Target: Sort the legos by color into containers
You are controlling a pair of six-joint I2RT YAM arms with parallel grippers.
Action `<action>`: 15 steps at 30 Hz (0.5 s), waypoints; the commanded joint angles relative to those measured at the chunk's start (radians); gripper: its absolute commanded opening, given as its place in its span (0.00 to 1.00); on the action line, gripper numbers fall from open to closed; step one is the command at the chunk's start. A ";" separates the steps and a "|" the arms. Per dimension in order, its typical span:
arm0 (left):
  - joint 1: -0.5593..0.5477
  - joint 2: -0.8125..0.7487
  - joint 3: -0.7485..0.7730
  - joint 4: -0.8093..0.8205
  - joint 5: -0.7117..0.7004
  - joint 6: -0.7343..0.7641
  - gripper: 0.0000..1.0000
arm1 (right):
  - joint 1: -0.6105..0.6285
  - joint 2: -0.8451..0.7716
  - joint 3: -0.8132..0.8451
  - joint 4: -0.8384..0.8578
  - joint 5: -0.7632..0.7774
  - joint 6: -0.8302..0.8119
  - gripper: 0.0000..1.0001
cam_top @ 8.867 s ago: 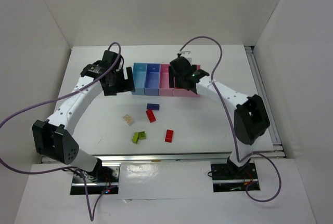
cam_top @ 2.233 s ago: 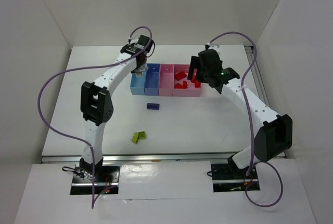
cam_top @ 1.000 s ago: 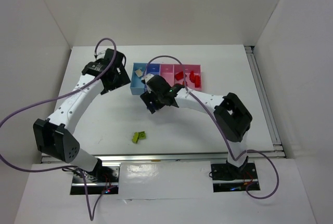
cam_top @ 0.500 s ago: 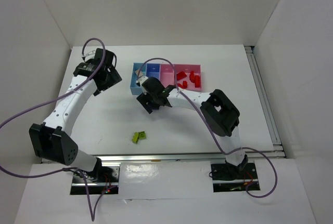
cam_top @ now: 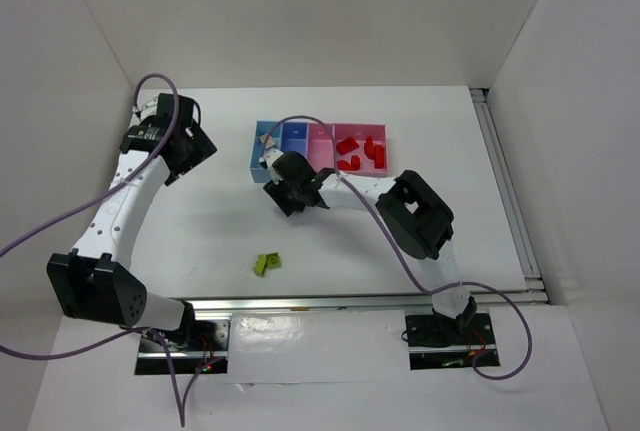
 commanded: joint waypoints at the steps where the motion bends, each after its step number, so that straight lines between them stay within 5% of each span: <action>1: 0.019 -0.014 -0.005 0.044 0.064 0.034 0.94 | -0.005 -0.023 -0.057 0.030 -0.065 0.034 0.58; 7: 0.049 -0.014 0.016 0.055 0.075 0.057 0.94 | -0.005 -0.133 -0.105 0.030 -0.053 0.077 0.36; 15: 0.069 -0.025 0.036 0.069 0.145 0.076 0.94 | 0.004 -0.290 -0.044 -0.034 0.158 0.157 0.38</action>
